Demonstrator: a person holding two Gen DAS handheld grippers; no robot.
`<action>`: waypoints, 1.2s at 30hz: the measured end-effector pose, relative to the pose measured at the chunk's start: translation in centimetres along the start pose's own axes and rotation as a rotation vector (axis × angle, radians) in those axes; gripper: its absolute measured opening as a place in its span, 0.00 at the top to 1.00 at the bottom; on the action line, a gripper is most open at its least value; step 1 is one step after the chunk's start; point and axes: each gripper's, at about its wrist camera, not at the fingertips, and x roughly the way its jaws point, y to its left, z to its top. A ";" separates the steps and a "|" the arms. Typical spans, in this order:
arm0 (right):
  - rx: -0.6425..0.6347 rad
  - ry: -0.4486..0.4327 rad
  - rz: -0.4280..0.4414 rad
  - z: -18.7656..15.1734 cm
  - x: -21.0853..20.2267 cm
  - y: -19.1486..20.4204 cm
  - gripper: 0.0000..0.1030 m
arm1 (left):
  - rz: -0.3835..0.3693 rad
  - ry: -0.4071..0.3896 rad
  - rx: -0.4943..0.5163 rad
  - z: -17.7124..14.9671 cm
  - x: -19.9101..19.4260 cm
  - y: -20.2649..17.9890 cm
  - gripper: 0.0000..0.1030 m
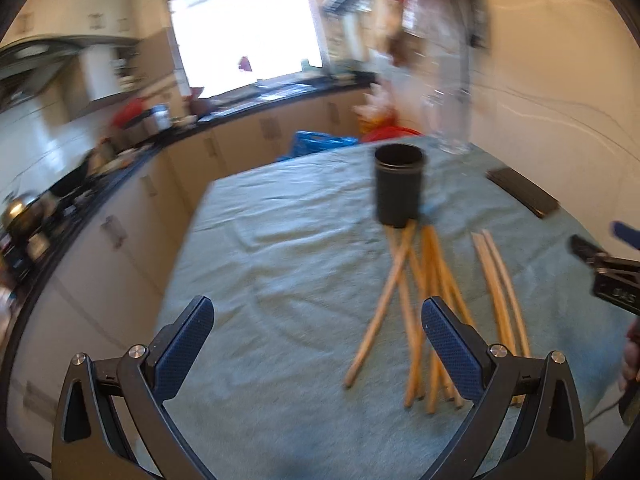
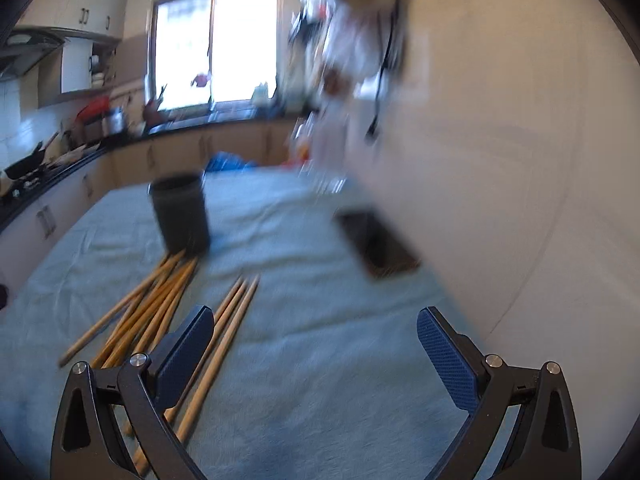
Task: Organize utensils
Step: 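Move both grippers toward the loose wooden chopsticks on the towel, then close the left gripper on a wooden chopstick while the right gripper grasps another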
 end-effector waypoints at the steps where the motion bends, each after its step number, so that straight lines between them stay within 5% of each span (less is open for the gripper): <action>1: 0.010 0.026 0.025 0.0 0.6 -0.2 0.00 | -0.037 0.023 0.027 0.6 1.1 -0.4 0.00; 8: 0.079 0.260 0.215 1.2 6.4 -0.7 0.16 | -0.168 0.185 0.120 3.3 8.6 -2.9 0.24; 13: 0.077 0.354 0.271 1.4 9.7 0.5 0.42 | -0.235 0.284 0.140 4.3 13.6 -4.3 0.37; 17: 0.055 0.405 0.282 1.1 11.2 1.8 0.50 | -0.250 0.338 0.145 4.6 16.4 -4.6 0.45; 20: 0.009 0.411 0.251 1.0 12.0 2.8 0.56 | -0.281 0.382 0.136 4.6 17.6 -4.5 0.70; 21: -0.010 0.406 0.234 1.0 12.1 3.0 0.63 | -0.292 0.400 0.134 4.5 18.0 -4.5 0.89; 25: -0.009 0.418 0.240 1.3 12.4 2.7 0.78 | -0.320 0.410 0.059 4.2 18.1 -3.2 0.92; 36: 0.009 0.469 0.235 1.4 12.3 0.5 0.78 | -0.304 0.469 -0.125 2.3 17.4 2.1 0.93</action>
